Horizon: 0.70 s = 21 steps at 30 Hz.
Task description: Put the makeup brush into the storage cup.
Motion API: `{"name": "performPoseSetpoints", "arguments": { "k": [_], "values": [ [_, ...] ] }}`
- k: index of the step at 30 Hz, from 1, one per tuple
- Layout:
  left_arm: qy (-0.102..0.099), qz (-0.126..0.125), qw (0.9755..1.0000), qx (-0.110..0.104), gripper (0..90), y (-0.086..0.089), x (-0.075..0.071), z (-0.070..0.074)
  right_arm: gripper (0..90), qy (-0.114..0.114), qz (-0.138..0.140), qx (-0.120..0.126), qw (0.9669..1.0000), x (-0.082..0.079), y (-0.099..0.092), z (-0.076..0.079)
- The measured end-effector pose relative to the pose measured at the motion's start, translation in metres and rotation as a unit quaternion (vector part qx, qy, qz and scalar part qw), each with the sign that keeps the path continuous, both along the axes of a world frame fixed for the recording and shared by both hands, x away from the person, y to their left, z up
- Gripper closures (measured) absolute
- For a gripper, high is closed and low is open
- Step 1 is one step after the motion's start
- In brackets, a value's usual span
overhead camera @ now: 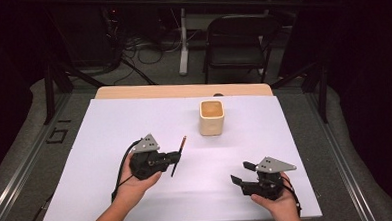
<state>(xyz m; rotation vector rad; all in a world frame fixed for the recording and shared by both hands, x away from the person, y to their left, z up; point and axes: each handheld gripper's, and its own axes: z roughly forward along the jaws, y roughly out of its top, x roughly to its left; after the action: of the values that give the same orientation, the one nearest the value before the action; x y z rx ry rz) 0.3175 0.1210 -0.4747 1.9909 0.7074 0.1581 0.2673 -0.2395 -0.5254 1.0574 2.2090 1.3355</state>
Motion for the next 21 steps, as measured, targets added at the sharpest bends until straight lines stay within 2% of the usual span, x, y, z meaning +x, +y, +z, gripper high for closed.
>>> {"name": "performPoseSetpoints", "arguments": {
  "k": [1,3,4,5,7,10,12,14,15,19,21],
  "values": [
    [0.001,0.001,1.0000,-0.004,83.8,-0.001,0.000,-0.001,32.2,-0.006,0.001,0.005,1.0000,0.001,0.001,0.000],
    [0.000,0.003,1.0000,-0.008,83.8,-0.002,-0.001,-0.002,32.3,-0.008,0.005,-0.005,0.9999,0.001,0.002,0.004],
    [-0.001,0.002,1.0000,-0.008,83.8,-0.003,-0.001,-0.002,32.5,-0.020,0.002,0.000,0.9998,0.002,0.005,0.004],
    [-0.003,0.002,1.0000,-0.008,83.8,-0.003,-0.001,-0.003,33.1,-0.011,0.006,-0.009,0.9999,0.002,0.004,0.008],
    [-0.005,0.002,1.0000,-0.008,83.8,-0.005,-0.002,-0.003,34.2,-0.018,0.005,0.003,0.9998,0.004,0.008,0.011],
    [-0.008,0.001,0.9999,-0.012,83.8,-0.006,-0.003,-0.003,36.5,-0.007,0.008,0.014,0.9998,0.008,0.013,0.016],
    [-0.009,0.002,0.9999,-0.014,83.8,-0.006,-0.003,-0.004,38.1,-0.003,0.011,0.010,0.9999,0.011,0.017,0.019],
    [-0.012,0.005,0.9998,-0.016,83.8,-0.006,-0.004,-0.004,39.4,0.000,0.019,0.016,0.9997,0.013,0.022,0.022],
    [-0.012,0.005,0.9998,-0.018,83.8,-0.006,-0.004,-0.004,39.7,-0.008,0.021,0.025,0.9994,0.014,0.026,0.022],
    [-0.014,0.007,0.9996,-0.024,83.9,-0.005,-0.005,-0.004,41.2,-0.011,0.032,0.025,0.9991,0.016,0.036,0.026],
    [-0.014,0.006,0.9996,-0.026,83.9,-0.005,-0.005,-0.005,41.2,-0.015,0.035,0.035,0.9987,0.018,0.041,0.028]
  ]
}}
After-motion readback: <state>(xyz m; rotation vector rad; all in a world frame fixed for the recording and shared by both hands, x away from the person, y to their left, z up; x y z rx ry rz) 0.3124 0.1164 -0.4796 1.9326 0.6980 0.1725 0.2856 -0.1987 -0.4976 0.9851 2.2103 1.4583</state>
